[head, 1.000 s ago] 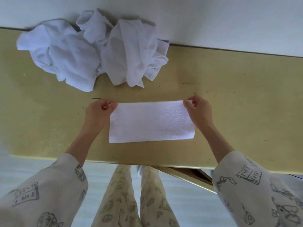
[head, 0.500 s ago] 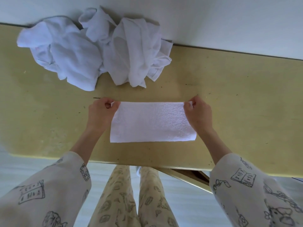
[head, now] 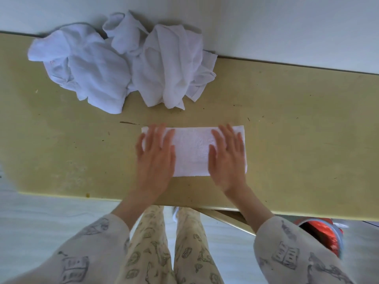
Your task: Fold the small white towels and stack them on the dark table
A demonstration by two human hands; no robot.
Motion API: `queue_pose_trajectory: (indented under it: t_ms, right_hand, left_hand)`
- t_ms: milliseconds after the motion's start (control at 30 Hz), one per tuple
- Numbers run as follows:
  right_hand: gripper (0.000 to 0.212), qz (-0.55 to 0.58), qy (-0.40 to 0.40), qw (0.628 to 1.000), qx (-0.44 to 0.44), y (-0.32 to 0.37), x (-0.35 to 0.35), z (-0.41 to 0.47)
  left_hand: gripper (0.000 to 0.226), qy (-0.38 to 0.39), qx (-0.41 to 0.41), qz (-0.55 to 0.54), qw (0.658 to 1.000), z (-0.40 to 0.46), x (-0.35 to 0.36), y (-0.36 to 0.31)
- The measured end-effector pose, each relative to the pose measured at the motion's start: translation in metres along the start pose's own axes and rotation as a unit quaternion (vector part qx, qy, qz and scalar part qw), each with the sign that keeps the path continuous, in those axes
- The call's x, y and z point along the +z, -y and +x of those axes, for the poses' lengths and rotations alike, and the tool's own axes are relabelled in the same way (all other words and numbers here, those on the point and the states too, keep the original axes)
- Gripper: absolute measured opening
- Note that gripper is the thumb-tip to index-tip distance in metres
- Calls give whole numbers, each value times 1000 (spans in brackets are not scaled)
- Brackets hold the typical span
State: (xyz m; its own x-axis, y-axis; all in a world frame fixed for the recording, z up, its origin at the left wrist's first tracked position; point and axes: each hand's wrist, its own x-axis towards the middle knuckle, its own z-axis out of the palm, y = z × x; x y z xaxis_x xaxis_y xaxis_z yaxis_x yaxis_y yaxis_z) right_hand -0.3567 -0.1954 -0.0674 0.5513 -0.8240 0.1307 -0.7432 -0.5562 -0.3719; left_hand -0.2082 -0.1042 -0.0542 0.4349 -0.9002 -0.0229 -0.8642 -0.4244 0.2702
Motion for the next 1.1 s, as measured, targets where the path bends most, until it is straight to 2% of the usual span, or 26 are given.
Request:
queue_pose_trajectory:
  t_ms: [67, 233, 500, 667, 767, 867, 967, 1100]
  right_hand:
    - [41, 0, 48, 999, -22, 12, 16, -4]
    - [57, -90, 117, 989, -19, -15, 25, -8]
    - [68, -144, 139, 980, 12, -27, 20, -10]
    - [68, -142, 156, 977, 21, -24, 18, -11]
    - [68, -136, 147, 980, 21, -21, 12, -9]
    - [62, -113, 142, 983, -3, -5, 10, -2]
    - [57, -101, 150, 983, -32, 16, 20, -1]
    - [56, -102, 155, 982, -43, 20, 35, -7]
  left_hand:
    - [40, 27, 43, 19, 999, -1, 19, -12]
    - [52, 78, 47, 58, 994, 2, 40, 2]
    - [59, 61, 28, 93, 993, 2, 39, 15]
    - [56, 96, 18, 17, 995, 3, 30, 15]
    - [46, 20, -61, -104, 993, -1, 14, 17]
    - [37, -60, -193, -96, 975, -7, 0, 19]
    - [44, 9, -346, -90, 934, -8, -5, 14]
    - [47, 44, -399, -128, 907, -4, -6, 10]
